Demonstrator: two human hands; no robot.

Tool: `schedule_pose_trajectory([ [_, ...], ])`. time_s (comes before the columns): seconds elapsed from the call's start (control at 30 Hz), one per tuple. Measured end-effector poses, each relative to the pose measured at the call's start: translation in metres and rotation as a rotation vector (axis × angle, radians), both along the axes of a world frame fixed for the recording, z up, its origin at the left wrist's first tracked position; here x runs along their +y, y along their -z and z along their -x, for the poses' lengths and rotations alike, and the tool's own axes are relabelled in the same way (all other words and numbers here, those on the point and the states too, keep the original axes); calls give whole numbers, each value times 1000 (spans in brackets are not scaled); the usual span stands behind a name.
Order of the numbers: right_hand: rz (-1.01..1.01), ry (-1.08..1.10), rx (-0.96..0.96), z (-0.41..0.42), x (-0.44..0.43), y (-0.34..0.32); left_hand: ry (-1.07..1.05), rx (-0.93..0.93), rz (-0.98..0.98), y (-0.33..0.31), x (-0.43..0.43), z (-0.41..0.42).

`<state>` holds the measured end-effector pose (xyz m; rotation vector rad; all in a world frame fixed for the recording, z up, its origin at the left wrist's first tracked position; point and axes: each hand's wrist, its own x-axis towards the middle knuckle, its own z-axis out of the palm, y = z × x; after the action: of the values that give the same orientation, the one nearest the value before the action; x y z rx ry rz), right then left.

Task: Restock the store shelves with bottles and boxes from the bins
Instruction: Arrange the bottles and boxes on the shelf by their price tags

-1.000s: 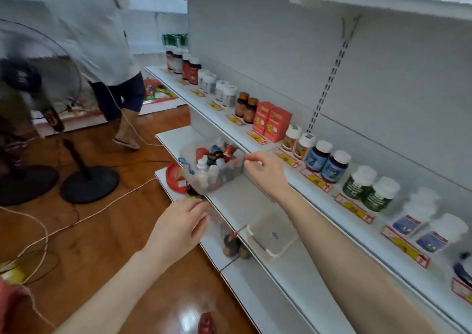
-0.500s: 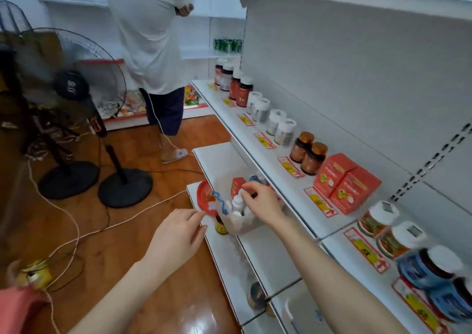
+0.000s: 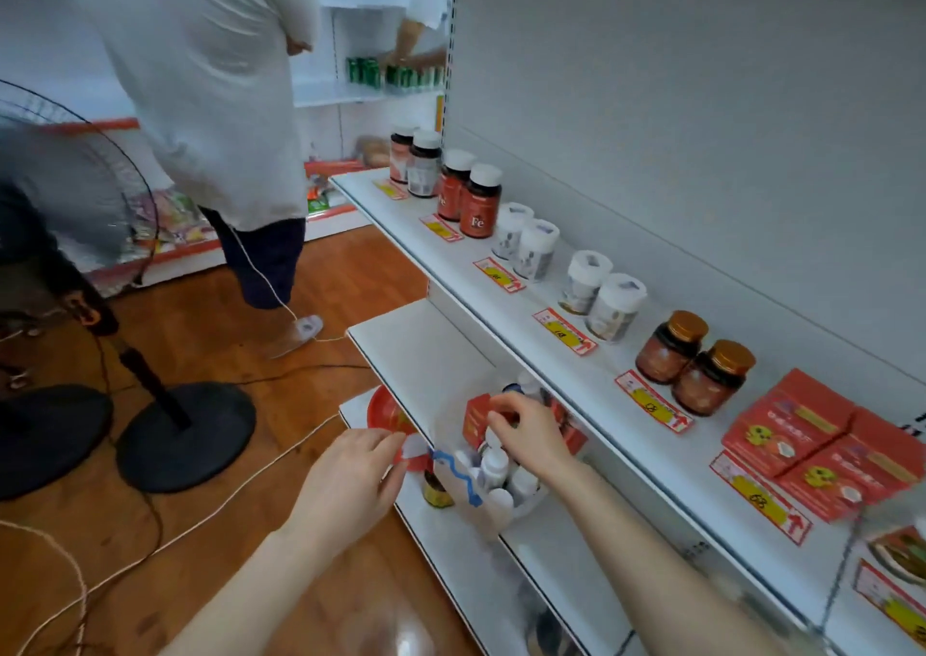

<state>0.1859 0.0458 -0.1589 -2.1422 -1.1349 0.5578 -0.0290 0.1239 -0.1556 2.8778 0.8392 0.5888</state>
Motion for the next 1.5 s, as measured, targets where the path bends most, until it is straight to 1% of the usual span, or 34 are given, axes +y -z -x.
schedule_pose_trajectory([
  [0.13,45,137,-23,6,21,8,131,52,60,8,61,-1],
  [0.23,90,220,-47,5,20,19,212,48,76,15,92,-12],
  [0.43,257,315,-53,-7,3,51,343,66,125,38,112,-47],
  [0.53,324,357,-39,-17,1,69,357,124,161,53,116,-60],
  [0.8,498,319,24,-34,32,118,359,241,201,104,138,-90],
  [0.9,546,297,37,-37,43,139,390,227,196,126,143,-101],
  [1.03,610,256,-27,-44,59,168,424,258,192,156,149,-119],
  [1.17,656,263,-69,-46,68,199,478,269,126,186,155,-133],
  [1.27,634,337,-31,-44,69,208,543,290,117,202,159,-138],
  [1.37,486,479,49,-40,60,195,596,308,138,207,163,-145],
  [1.5,308,674,76,-31,38,163,656,290,171,208,165,-171],
])
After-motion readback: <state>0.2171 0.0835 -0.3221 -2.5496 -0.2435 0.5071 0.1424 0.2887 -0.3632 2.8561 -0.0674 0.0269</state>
